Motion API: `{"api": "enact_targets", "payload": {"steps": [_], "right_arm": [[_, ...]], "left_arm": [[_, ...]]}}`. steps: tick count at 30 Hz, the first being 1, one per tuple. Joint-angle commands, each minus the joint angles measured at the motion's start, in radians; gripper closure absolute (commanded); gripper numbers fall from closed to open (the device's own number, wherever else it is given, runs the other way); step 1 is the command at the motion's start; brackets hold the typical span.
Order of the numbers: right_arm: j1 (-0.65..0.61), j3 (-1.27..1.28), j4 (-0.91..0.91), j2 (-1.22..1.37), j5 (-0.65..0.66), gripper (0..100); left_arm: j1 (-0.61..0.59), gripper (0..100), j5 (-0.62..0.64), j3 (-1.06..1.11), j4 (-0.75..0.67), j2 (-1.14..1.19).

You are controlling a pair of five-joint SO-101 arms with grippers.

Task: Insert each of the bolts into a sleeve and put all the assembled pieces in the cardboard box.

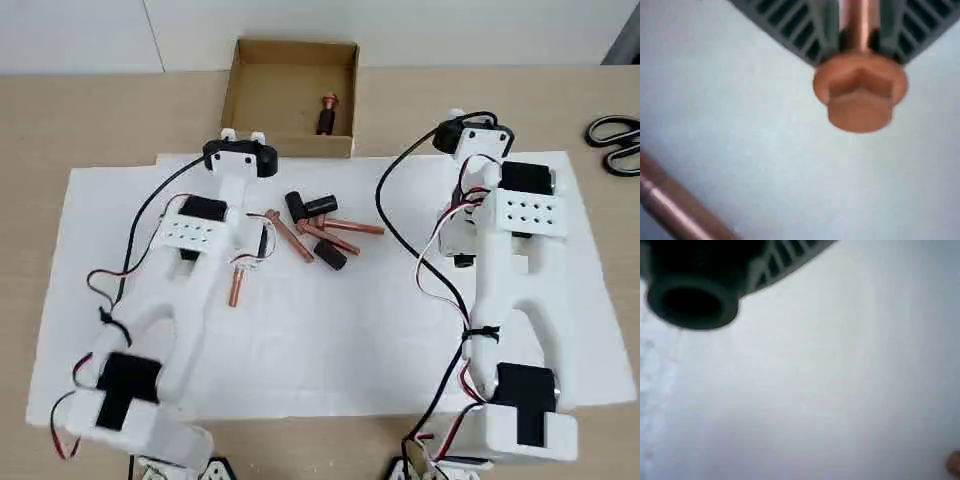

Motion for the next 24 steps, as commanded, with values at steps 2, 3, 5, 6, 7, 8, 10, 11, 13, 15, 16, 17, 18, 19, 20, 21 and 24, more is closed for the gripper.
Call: {"api": "enact_targets", "payload": {"steps": [2, 3, 5, 6, 7, 8, 10, 11, 13, 15, 16, 17, 18, 19, 20, 21, 24], "right_arm": [[0.002, -0.008, -0.002, -0.054, 0.003, 99.4], [0.002, -0.008, -0.001, -0.054, 0.003, 99.5], [0.002, -0.008, -0.001, -0.056, 0.002, 99.5], [0.002, -0.006, -0.001, -0.056, 0.002, 99.5], [0.002, -0.006, -0.001, -0.058, 0.002, 99.5], [0.004, -0.006, -0.001, -0.058, 0.002, 99.5], [0.004, -0.006, -0.001, -0.058, 0.002, 99.5], [0.004, -0.006, -0.001, -0.058, 0.002, 99.5], [0.004, -0.006, -0.001, -0.058, 0.002, 99.5], [0.004, -0.005, -0.001, -0.058, 0.002, 99.5], [0.004, -0.005, 0.001, -0.058, 0.002, 99.5], [0.004, -0.005, 0.001, -0.058, 0.002, 99.5], [0.004, -0.005, 0.008, -0.058, 0.002, 99.5], [0.004, -0.006, 0.012, -0.058, 0.002, 99.5], [0.004, -0.006, 0.012, -0.058, 0.002, 99.5], [0.004, -0.006, 0.012, -0.058, 0.002, 99.5], [0.005, -0.006, 0.012, -0.058, 0.002, 99.5]], "left_arm": [[-0.006, 98, 0.018, -0.071, -0.002, 0.052], [-0.006, 98, 0.018, -0.077, -0.002, 0.068], [-0.006, 96, 0.018, -0.090, -0.002, 0.095], [-0.006, 95, 0.021, -0.093, -0.002, 0.109], [-0.006, 93, 0.032, -0.097, -0.002, 0.120], [-0.006, 93, 0.043, -0.099, -0.003, 0.129], [-0.006, 92, 0.048, -0.097, -0.020, 0.140], [-0.006, 92, 0.049, -0.097, -0.029, 0.146], [-0.006, 92, 0.049, -0.096, -0.043, 0.157], [-0.006, 92, 0.049, -0.096, -0.046, 0.169], [-0.006, 92, 0.049, -0.096, -0.051, 0.173], [-0.008, 92, 0.049, -0.096, -0.051, 0.178], [-0.009, 92, 0.051, -0.096, -0.051, 0.180], [-0.009, 93, 0.051, -0.096, -0.051, 0.180], [-0.009, 94, 0.048, -0.096, -0.049, 0.173], [-0.009, 96, 0.046, -0.097, -0.048, 0.172], [-0.008, 100, 0.023, -0.110, -0.037, 0.170]]}}
